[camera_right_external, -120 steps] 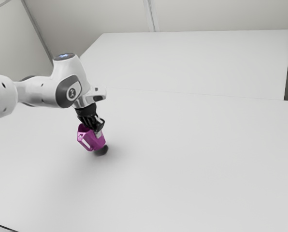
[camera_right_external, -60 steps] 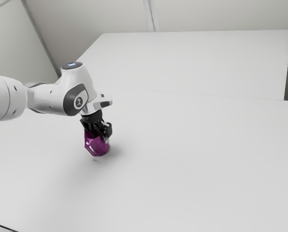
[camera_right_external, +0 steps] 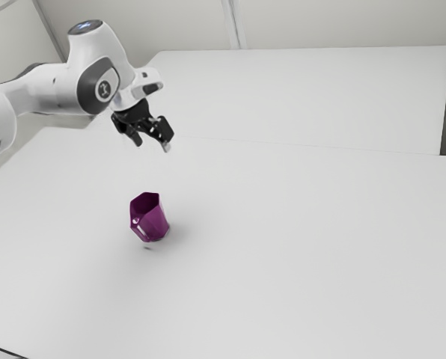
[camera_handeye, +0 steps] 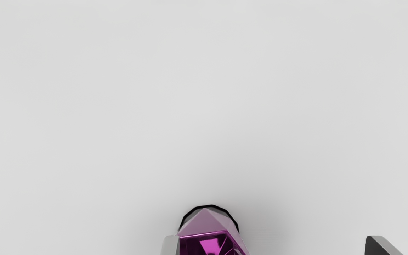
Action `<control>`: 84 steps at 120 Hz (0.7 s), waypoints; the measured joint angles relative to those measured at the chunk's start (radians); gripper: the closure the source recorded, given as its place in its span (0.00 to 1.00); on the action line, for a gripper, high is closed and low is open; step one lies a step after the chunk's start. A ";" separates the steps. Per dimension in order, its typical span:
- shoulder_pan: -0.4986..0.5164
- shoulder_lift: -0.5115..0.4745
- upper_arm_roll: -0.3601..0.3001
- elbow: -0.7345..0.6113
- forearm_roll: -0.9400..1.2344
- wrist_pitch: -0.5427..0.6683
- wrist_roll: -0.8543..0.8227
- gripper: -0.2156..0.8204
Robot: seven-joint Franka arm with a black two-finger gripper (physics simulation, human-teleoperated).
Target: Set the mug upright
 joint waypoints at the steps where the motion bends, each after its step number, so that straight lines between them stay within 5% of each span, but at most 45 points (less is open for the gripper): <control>1: 0.000 0.001 0.000 0.011 0.000 -0.008 0.000 0.24; 31: 0.005 0.020 0.001 0.262 -0.001 -0.237 -0.007 0.22; 84: 0.004 0.018 0.003 0.306 -0.004 -0.401 -0.015 0.21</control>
